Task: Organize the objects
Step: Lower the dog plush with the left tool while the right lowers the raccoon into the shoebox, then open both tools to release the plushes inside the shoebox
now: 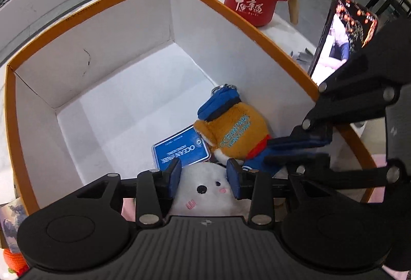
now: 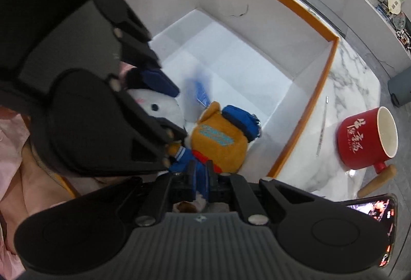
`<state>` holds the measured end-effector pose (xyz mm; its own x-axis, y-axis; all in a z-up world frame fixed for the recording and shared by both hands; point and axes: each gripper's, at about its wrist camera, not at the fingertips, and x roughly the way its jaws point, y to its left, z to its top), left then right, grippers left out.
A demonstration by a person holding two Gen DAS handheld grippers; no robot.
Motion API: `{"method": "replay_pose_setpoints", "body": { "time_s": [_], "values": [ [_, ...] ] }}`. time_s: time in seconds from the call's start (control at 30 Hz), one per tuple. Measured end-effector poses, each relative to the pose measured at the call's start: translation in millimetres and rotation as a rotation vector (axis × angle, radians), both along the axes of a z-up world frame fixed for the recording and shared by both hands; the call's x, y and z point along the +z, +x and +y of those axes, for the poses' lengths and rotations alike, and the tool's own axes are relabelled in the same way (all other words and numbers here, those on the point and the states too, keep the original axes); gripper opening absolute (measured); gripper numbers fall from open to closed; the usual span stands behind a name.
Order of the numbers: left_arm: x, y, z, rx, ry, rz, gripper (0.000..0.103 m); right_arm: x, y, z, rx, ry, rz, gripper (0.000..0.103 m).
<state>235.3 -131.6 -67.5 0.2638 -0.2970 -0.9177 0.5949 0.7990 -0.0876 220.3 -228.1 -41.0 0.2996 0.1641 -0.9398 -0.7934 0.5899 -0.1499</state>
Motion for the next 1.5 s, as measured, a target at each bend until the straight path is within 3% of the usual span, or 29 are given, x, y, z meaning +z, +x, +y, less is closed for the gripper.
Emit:
{"method": "replay_pose_setpoints", "body": {
  "time_s": [0.13, 0.23, 0.33, 0.63, 0.77, 0.87, 0.97, 1.03, 1.13, 1.27, 1.4, 1.5],
  "values": [
    [11, 2, 13, 0.027, -0.076, 0.008, 0.044, 0, -2, 1, 0.007, -0.002, -0.004, 0.008],
    [30, -3, 27, 0.029, -0.127, -0.033, 0.044, 6, 0, -3, -0.007, 0.016, 0.017, 0.008],
    [40, -6, 34, 0.013, -0.115, -0.037, 0.044, 17, 5, -2, -0.008, 0.028, -0.038, 0.028],
    [33, -11, 41, -0.051, -0.073, -0.037, 0.044, -2, 32, 19, 0.083, -0.043, -0.072, 0.029],
    [26, -12, 45, -0.047, -0.089, -0.022, 0.044, -4, 47, 27, 0.096, -0.027, -0.089, 0.047],
    [23, -14, 48, -0.032, -0.108, -0.014, 0.044, -10, 56, 33, 0.079, -0.039, -0.076, 0.047],
    [21, -15, 49, -0.02, -0.111, -0.017, 0.044, -11, 55, 39, 0.047, -0.077, 0.003, 0.026],
    [20, -16, 51, -0.011, -0.119, -0.012, 0.044, -14, 51, 40, 0.035, -0.12, 0.017, 0.024],
    [17, -18, 53, 0.006, -0.135, -0.013, 0.044, -13, 52, 36, -0.006, -0.117, 0.107, 0.02],
    [16, -20, 56, 0.013, -0.159, -0.001, 0.044, -17, 38, 35, 0.014, -0.122, 0.145, 0.02],
    [19, -24, 56, 0.019, -0.163, -0.039, 0.044, -11, 32, 37, 0.002, -0.114, 0.095, 0.021],
    [33, -35, 64, 0.029, -0.216, -0.08, 0.044, 6, 23, 38, -0.016, -0.075, 0.055, 0.022]
  ]
}}
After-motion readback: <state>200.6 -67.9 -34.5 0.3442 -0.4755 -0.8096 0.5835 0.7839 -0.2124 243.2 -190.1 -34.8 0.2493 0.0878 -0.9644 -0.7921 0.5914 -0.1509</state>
